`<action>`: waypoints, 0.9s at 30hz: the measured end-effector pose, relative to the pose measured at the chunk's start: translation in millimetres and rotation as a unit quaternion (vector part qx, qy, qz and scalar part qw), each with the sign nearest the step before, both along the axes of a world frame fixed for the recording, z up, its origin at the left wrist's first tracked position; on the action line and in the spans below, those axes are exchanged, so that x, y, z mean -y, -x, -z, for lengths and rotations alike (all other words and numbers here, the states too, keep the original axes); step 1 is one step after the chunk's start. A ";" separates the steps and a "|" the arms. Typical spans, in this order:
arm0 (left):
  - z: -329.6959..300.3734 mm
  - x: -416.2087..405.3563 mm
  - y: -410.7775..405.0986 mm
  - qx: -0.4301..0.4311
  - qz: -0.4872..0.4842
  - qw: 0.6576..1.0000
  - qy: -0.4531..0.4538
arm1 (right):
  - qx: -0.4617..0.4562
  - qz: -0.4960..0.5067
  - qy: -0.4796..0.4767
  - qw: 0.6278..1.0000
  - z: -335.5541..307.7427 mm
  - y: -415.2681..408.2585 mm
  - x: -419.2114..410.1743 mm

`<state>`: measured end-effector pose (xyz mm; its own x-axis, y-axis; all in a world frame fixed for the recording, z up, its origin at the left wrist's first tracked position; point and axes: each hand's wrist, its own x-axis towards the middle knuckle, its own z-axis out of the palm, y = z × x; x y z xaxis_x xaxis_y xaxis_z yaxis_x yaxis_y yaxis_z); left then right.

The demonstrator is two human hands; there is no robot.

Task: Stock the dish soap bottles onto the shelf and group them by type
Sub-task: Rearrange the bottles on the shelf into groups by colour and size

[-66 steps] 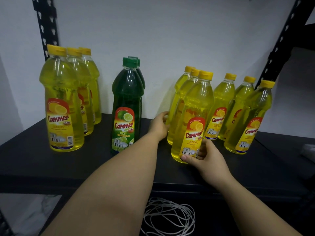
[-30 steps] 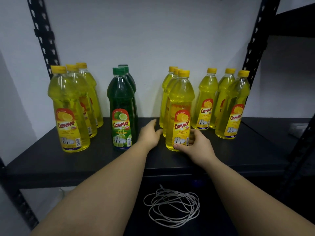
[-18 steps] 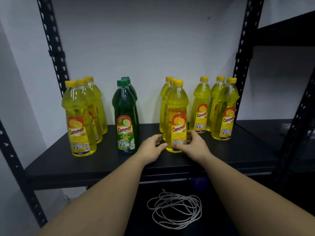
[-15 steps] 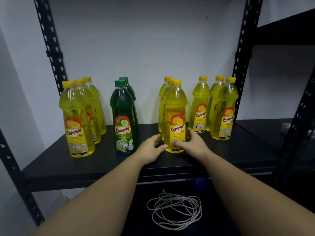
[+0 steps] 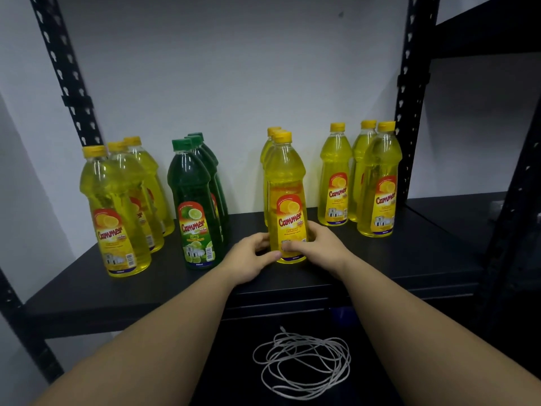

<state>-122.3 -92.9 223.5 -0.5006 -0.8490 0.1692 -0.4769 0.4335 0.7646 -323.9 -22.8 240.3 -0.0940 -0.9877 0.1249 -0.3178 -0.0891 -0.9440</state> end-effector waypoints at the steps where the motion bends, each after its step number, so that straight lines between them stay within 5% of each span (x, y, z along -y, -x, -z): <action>1: -0.4 -0.4 -0.1 -0.003 -0.003 1.000 -0.001 | -0.004 0.000 0.003 1.000 1.1 -0.1 0.1; 7: -0.1 -4.9 -3.3 -0.019 0.002 1.000 -0.013 | -0.062 0.006 0.011 0.998 4.7 -2.1 3.6; 14: 1.3 -4.6 -2.3 -0.029 -0.002 1.000 -0.008 | 0.035 0.011 -0.033 0.999 0.1 9.8 8.0; 27: -0.8 -7.3 -3.2 -0.027 -0.003 1.000 -0.014 | 0.005 -0.031 0.011 0.999 1.3 7.5 10.5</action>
